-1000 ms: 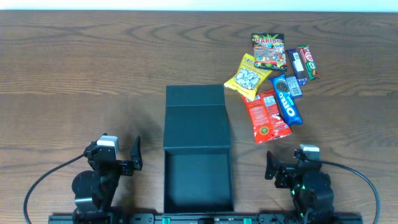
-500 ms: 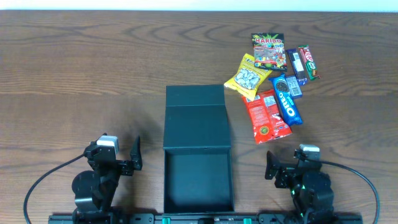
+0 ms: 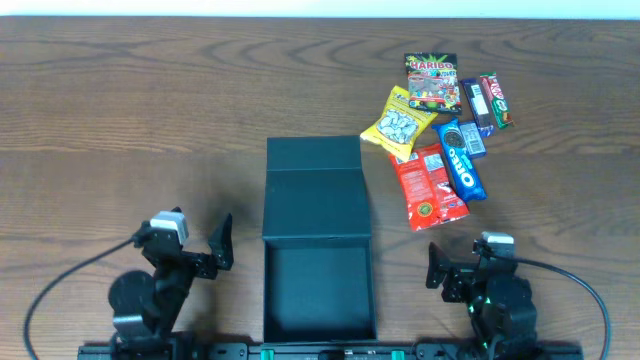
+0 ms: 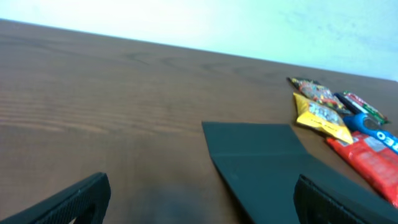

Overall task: Pack container
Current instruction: 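Lower the left gripper onto the green box's near edge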

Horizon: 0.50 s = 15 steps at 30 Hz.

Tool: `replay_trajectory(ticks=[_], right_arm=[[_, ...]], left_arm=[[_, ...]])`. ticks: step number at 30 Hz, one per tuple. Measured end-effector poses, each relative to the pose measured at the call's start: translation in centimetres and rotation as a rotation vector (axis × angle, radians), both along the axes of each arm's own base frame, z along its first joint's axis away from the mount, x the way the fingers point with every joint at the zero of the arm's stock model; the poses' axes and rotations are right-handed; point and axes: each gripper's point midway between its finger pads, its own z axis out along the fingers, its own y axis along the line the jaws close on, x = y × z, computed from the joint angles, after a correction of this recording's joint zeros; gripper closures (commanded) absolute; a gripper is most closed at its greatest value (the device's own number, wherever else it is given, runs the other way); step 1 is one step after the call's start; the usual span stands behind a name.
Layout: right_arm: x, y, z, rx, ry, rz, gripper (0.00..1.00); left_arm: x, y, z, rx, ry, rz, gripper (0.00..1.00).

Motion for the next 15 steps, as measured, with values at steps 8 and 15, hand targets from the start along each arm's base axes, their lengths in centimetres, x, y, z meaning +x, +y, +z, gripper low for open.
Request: replay_trajectory(ticks=[8,15], right_arm=[[0.0,0.1,0.0,0.002,-0.003,0.003,0.01],[0.0,0.1,0.0,0.003,-0.003,0.003,0.01]], left_arm=[[2.6,-1.2,6.3,0.042,0.371,-0.042,0.04],[2.3,-9.5,6.4,0.227,0.474,-0.203,0.05]])
